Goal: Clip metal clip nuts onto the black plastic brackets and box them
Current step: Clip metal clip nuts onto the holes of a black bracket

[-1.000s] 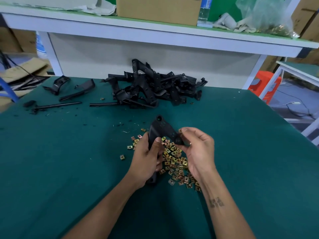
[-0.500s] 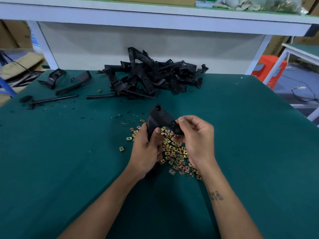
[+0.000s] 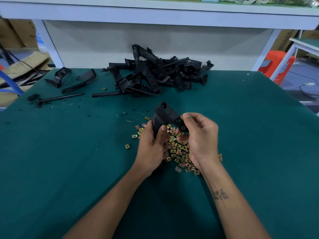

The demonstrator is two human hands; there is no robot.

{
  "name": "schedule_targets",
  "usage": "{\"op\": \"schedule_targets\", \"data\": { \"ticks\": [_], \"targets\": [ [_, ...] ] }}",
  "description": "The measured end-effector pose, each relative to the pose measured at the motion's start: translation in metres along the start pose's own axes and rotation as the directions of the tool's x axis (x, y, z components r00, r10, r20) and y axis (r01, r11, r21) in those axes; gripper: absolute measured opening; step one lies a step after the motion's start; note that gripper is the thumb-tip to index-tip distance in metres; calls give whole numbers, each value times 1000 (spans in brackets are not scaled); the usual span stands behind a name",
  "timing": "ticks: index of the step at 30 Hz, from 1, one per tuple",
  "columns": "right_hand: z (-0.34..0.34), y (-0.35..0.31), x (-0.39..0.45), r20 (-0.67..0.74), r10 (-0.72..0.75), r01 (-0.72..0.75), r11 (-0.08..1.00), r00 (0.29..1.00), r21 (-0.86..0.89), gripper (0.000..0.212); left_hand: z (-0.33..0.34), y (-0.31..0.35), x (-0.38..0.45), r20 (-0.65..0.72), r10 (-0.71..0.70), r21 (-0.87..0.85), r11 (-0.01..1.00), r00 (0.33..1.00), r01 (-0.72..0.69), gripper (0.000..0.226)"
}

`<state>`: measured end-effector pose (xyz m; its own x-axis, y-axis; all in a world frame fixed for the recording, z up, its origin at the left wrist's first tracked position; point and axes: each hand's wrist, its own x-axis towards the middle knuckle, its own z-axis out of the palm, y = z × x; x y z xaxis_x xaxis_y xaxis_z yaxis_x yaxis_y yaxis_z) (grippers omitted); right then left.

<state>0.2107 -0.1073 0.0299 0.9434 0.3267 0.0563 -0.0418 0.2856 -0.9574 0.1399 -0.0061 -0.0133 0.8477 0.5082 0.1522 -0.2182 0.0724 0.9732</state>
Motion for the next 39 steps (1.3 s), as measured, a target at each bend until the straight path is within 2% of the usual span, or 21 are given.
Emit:
{"op": "schedule_targets", "data": {
  "ticks": [15, 21, 28, 32, 36, 39],
  "targets": [
    [-12, -6, 7, 129, -52, 78, 976, 990, -202, 14, -1, 0, 1, -10, 0, 13, 1000, 1000, 0, 17],
    [-10, -3, 7, 79, -61, 72, 985, 995, -155, 14, 1, 1, 1, 26, 27, 12, 1000, 999, -28, 22],
    [-14, -5, 9, 125, -32, 49, 990, 992, -133, 21, 0, 0, 1, 30, 23, 9, 1000, 999, -23, 21],
    [-18, -6, 10, 210, -26, 62, 984, 977, -170, 32, -1, 0, 2, 25, 20, 12, 1000, 999, -21, 22],
    [-20, -5, 11, 231, -74, 128, 965, 970, -228, 27, 0, 1, 1, 19, 22, 13, 1000, 1000, -23, 22],
    [-17, 1, 7, 249, -179, 260, 902, 952, -345, 18, 0, 1, 1, -2, -6, 0, 1000, 1000, 6, 21]
  ]
}}
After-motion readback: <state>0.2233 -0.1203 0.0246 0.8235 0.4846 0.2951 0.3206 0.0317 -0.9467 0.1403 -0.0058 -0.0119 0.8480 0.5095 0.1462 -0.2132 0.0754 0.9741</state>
